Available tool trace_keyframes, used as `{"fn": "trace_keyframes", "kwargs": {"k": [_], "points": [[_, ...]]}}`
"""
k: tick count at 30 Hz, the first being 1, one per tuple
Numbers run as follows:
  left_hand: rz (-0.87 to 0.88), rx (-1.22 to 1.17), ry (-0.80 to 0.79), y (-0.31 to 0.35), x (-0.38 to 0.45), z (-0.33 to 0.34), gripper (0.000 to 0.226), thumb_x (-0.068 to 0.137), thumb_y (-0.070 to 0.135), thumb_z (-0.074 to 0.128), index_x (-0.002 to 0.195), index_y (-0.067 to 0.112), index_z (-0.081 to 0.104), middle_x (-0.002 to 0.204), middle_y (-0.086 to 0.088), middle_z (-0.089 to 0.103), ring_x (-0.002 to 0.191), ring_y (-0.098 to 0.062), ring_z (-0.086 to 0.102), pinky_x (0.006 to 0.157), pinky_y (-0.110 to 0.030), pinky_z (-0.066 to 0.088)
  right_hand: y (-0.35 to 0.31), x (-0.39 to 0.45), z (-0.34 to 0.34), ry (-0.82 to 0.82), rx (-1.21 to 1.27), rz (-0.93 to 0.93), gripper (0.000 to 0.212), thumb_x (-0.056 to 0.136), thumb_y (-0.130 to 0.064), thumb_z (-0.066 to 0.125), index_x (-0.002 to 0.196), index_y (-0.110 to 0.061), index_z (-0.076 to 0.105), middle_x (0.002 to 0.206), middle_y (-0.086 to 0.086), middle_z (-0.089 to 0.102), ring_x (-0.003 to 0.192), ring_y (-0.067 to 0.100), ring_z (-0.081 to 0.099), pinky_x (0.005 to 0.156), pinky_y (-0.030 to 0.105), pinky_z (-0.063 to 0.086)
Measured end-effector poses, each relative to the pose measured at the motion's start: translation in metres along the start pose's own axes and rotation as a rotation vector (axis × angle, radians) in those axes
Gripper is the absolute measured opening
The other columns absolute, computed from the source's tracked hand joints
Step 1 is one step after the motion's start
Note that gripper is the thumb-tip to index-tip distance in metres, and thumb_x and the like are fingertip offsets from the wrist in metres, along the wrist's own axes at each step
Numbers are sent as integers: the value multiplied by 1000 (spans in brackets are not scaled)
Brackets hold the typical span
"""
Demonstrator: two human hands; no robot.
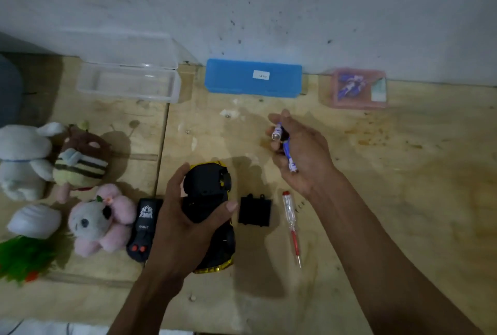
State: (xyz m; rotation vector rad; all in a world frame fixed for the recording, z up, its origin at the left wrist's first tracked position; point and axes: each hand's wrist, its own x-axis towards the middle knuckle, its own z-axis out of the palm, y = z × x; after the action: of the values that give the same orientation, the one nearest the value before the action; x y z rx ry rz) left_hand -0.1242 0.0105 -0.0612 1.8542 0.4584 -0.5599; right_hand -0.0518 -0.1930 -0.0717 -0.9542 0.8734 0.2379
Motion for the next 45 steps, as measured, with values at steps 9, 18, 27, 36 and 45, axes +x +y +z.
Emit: {"fn": "trace_keyframes", "kwargs": {"k": [9, 18, 27, 36, 45], "points": [[32, -166, -97, 46, -40, -41, 108, 64, 23, 88, 148, 53, 27, 123, 14, 65, 95, 2, 70, 66, -17, 57, -24, -114, 22, -137, 24, 36, 20, 100, -10, 56, 118, -10, 65, 84, 7, 68, 59, 12, 51, 36, 18, 29], [271, -156, -186, 78, -77, -88, 108, 73, -3, 85, 149, 49, 28, 105, 32, 68, 93, -3, 73, 72, -28, 62, -21, -200, 66, -128, -462, -301, 9, 91, -9, 70, 99, -13, 69, 90, 22, 69, 65, 21, 45, 45, 23, 32], [377, -156, -234, 73, -93, -113, 98, 73, -4, 85, 147, 41, 38, 115, 41, 59, 109, -7, 69, 83, -37, 62, 2, -229, 92, -63, -1066, -682, 18, 87, -42, 72, 82, -24, 70, 76, -11, 70, 69, 5, 64, 62, 19, 49], [345, -192, -251, 60, -104, -123, 99, 71, 0, 88, 145, 43, 39, 113, 41, 60, 106, -4, 69, 87, -41, 61, 32, -232, 90, 94, -1098, -769, 16, 87, -35, 73, 89, -20, 71, 79, -7, 69, 65, 7, 62, 62, 21, 48], [329, -250, -251, 53, -108, -125, 102, 70, -3, 88, 147, 41, 39, 132, 8, 64, 108, -14, 71, 86, -42, 62, 54, -233, 88, 196, -994, -952, 14, 82, -32, 81, 87, -18, 80, 76, -4, 75, 63, 7, 63, 60, 16, 45]]}}
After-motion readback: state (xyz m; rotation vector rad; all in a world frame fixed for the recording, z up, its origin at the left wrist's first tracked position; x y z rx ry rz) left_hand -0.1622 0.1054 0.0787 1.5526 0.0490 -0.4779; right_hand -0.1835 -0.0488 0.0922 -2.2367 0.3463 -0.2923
